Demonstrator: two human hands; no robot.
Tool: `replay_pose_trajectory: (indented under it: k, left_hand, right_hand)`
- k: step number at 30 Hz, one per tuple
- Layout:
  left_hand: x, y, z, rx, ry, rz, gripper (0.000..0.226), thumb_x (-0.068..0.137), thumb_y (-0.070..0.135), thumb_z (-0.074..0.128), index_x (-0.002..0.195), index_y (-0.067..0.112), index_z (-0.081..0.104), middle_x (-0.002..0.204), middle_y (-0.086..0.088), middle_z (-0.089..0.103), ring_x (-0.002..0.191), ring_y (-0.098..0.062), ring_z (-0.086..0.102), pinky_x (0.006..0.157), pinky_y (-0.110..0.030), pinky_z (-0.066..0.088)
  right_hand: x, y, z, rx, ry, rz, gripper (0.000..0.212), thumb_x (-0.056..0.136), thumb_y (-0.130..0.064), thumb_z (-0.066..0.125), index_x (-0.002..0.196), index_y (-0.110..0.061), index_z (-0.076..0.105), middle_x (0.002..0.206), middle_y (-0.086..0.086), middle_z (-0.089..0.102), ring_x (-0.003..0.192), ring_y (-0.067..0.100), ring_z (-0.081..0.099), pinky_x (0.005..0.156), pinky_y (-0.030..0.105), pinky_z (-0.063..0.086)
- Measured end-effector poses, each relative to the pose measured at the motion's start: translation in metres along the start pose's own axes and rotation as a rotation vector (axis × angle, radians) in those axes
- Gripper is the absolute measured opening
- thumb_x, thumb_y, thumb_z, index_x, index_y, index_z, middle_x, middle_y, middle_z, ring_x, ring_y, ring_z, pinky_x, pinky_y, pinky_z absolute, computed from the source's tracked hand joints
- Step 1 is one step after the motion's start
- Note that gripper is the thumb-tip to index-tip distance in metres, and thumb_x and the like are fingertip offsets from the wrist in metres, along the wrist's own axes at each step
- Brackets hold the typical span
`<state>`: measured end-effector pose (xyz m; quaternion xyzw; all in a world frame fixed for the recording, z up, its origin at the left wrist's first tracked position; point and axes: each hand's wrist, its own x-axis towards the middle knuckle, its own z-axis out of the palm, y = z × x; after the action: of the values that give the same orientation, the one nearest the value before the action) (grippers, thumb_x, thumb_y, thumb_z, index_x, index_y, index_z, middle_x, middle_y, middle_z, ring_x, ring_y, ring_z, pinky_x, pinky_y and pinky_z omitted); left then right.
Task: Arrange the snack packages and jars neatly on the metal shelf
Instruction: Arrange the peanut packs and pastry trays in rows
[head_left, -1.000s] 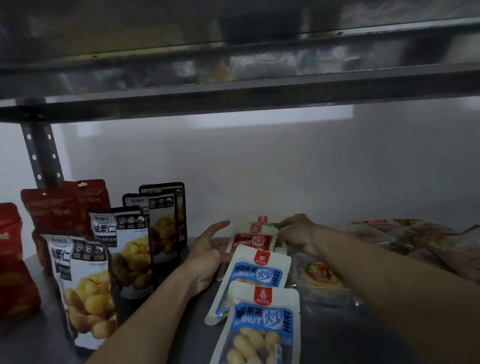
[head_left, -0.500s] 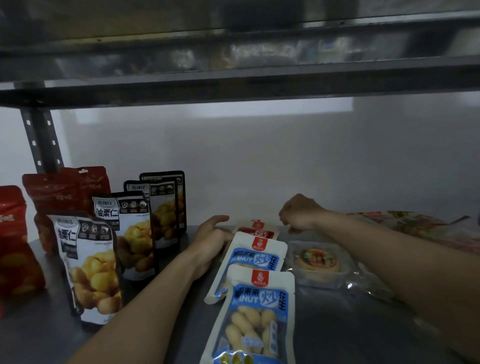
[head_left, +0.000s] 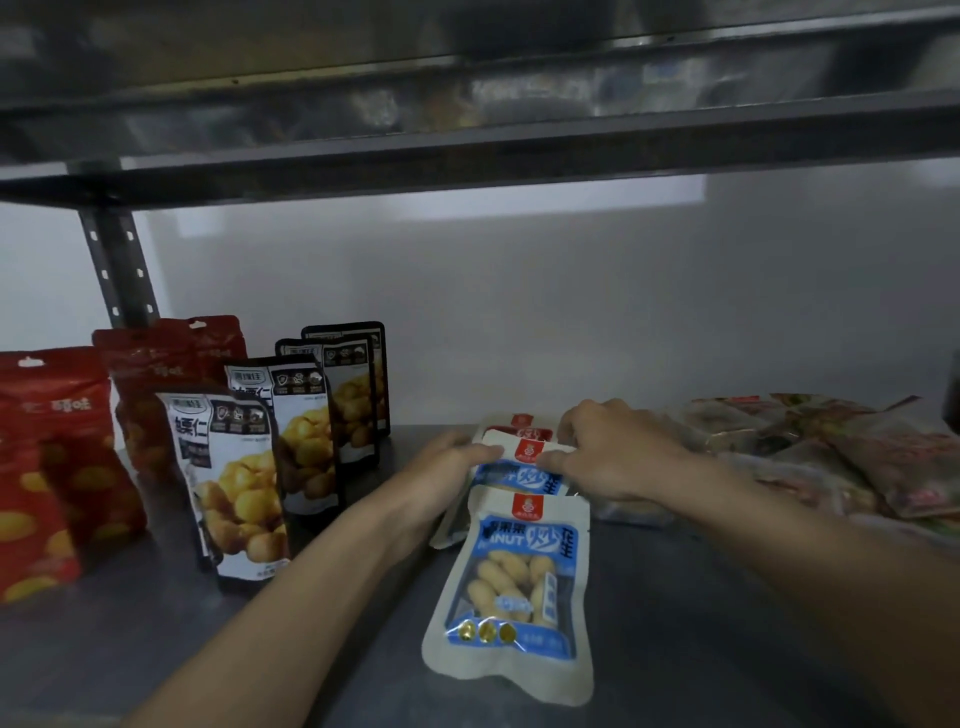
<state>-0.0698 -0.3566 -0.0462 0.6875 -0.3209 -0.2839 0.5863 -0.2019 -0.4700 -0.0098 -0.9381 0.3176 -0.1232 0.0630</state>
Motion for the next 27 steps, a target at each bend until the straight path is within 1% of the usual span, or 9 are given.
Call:
replay_pose_trajectory:
  k: [4,8,11,13,16,20,23,25,27]
  left_hand:
    - [-0.008,-0.004,0.004,-0.020,-0.008,0.005,0.031,0.089,0.019,0.062,0.119,0.012,0.057,0.103,-0.015,0.072,0.095,-0.033,0.070,0.092,-0.050,0.052]
    - [-0.013,-0.004,0.002,-0.008,-0.023,0.022,0.029,0.090,0.019,0.060,0.118,0.012,0.059,0.101,-0.011,0.074,0.092,-0.029,0.071,0.093,-0.050,0.052]
    - [-0.023,-0.004,-0.002,0.022,0.026,0.011,0.054,0.082,0.036,0.065,0.128,0.012,0.050,0.112,-0.010,0.069,0.098,-0.029,0.068,0.091,-0.052,0.052]
    - [-0.028,-0.006,-0.005,0.029,0.041,0.008,0.066,0.081,0.043,0.066,0.137,0.019,0.041,0.123,-0.005,0.061,0.106,-0.023,0.062,0.091,-0.045,0.051]
    - [-0.034,-0.008,-0.002,-0.037,-0.017,0.018,0.041,0.086,0.034,0.063,0.122,0.015,0.054,0.095,-0.001,0.070,0.077,-0.012,0.067,0.068,-0.029,0.049]
    - [-0.041,-0.008,0.003,-0.023,-0.071,0.058,0.015,0.091,0.024,0.060,0.105,0.018,0.060,0.067,0.009,0.068,0.055,-0.004,0.064,0.053,-0.020,0.045]
    - [-0.046,-0.008,0.002,-0.015,-0.113,0.100,0.010,0.092,0.012,0.056,0.092,0.021,0.059,0.053,0.016,0.067,0.047,0.007,0.061,0.040,-0.009,0.042]
    - [-0.048,-0.008,0.001,0.004,-0.121,0.122,0.013,0.092,0.008,0.056,0.090,0.021,0.059,0.054,0.016,0.067,0.048,0.006,0.061,0.041,-0.008,0.042]
    - [-0.048,-0.009,0.001,0.027,-0.117,0.139,0.014,0.088,0.008,0.062,0.096,0.020,0.061,0.070,0.010,0.073,0.063,0.000,0.068,0.051,-0.011,0.049]
  right_hand:
    - [-0.002,-0.007,0.011,0.147,0.068,0.010,0.036,0.085,-0.046,0.067,0.104,-0.016,0.060,0.101,0.001,0.064,0.089,0.019,0.061,0.077,0.035,0.053]
    - [-0.005,-0.013,0.019,0.207,0.120,-0.004,0.033,0.088,-0.040,0.065,0.109,-0.014,0.060,0.109,0.002,0.064,0.090,0.017,0.056,0.075,0.029,0.047]
    - [-0.019,-0.017,0.014,0.484,0.138,0.072,0.042,0.089,-0.043,0.064,0.118,-0.013,0.056,0.111,-0.002,0.062,0.093,0.014,0.057,0.076,0.026,0.042]
    - [-0.031,-0.016,0.018,0.727,0.133,0.113,0.027,0.089,-0.045,0.062,0.103,-0.023,0.054,0.094,-0.011,0.062,0.086,0.008,0.061,0.078,0.028,0.049]
    - [-0.044,-0.022,0.028,0.925,0.137,0.119,0.020,0.090,-0.044,0.062,0.083,-0.032,0.047,0.087,-0.013,0.064,0.085,0.011,0.067,0.083,0.036,0.055]
    - [-0.045,-0.037,0.036,1.088,0.179,0.143,0.018,0.092,-0.039,0.060,0.100,-0.029,0.046,0.088,-0.016,0.056,0.082,0.004,0.057,0.084,0.030,0.048]
    - [-0.043,-0.046,0.046,1.118,0.146,0.141,0.049,0.094,-0.038,0.058,0.138,-0.024,0.042,0.103,-0.014,0.055,0.091,0.005,0.054,0.077,0.020,0.042]
    - [-0.043,-0.046,0.047,1.065,0.173,0.127,0.055,0.093,-0.042,0.058,0.142,-0.023,0.041,0.110,-0.013,0.057,0.098,0.006,0.055,0.079,0.020,0.045]
    - [-0.041,-0.038,0.044,0.983,0.213,0.130,0.046,0.091,-0.045,0.058,0.131,-0.024,0.051,0.120,-0.009,0.061,0.110,0.012,0.058,0.093,0.029,0.047]
